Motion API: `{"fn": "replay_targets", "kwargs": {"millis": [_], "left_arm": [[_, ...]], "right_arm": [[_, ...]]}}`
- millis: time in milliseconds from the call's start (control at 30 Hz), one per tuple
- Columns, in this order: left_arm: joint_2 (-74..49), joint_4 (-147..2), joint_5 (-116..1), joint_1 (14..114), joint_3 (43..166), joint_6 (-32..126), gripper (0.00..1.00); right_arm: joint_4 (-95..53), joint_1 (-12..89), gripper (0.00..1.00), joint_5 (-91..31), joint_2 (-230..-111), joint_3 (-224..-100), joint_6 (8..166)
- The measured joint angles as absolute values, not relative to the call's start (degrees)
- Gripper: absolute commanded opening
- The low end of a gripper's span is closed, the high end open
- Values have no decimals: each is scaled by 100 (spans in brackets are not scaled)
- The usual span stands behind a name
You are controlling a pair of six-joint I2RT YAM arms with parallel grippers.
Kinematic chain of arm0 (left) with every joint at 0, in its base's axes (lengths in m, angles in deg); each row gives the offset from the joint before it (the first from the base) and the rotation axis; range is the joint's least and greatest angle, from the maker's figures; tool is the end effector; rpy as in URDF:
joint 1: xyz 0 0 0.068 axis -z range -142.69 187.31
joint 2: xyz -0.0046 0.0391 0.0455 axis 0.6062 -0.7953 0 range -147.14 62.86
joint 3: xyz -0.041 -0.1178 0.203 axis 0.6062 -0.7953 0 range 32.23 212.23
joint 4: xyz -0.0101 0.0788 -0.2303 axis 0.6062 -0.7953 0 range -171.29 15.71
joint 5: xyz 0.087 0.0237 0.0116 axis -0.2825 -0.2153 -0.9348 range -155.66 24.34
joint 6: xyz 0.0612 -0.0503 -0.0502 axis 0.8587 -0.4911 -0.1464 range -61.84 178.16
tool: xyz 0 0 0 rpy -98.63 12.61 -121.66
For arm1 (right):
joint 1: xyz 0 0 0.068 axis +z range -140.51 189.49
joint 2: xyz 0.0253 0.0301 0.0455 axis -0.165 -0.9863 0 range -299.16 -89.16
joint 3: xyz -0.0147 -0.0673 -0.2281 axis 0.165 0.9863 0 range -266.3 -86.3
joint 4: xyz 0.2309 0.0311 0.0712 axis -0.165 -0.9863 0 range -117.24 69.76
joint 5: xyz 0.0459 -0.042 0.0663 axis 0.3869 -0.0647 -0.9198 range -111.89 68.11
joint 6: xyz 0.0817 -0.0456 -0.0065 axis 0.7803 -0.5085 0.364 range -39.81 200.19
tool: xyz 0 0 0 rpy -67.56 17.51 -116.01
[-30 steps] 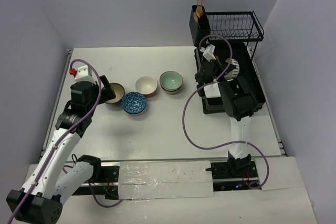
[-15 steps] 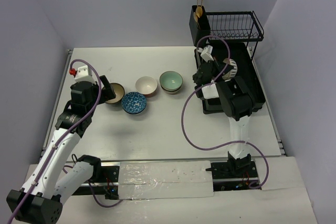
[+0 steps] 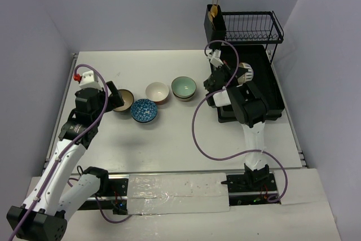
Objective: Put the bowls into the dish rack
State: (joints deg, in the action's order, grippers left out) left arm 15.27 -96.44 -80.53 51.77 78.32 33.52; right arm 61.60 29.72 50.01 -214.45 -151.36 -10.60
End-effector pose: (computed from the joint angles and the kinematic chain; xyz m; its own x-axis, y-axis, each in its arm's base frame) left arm 0.2342 -0.0380 0.2736 -0.3588 -0.3235 -0.8755 -0.1496 0.9458 -0.2882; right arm 0.4119 0.0661 0.1703 -0.7265 -0.5987 -0.3372 0.3356 0.1191 -0.9345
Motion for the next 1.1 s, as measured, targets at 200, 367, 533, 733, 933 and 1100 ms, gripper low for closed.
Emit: {"fn": "replay_targets", "kwargs": {"millis": [200, 367, 533, 733, 933, 1100], "left_arm": [[1527, -9646, -8053, 5177, 7832, 3352, 99], [1527, -9646, -8053, 5177, 7832, 3352, 99], [1524, -9644, -8053, 5177, 7832, 3352, 99], [1527, -9646, -8051, 5177, 7832, 3352, 99], [1548, -9644, -8051, 5177, 7832, 3352, 99], [1557, -9644, -8051, 5177, 7832, 3349, 99]], "right_arm": [[6219, 2972, 2, 4968, -21467, -15138, -1116], [6221, 2972, 2, 4964, -21467, -15127, -1094], [6195, 2972, 1, 4872, -21397, -15024, -1001], [6007, 2970, 1, 4844, -21185, -14814, -920], [5837, 2968, 0, 4944, -21054, -14723, -898], [5688, 2961, 0, 5104, -20942, -14653, -863]]}}
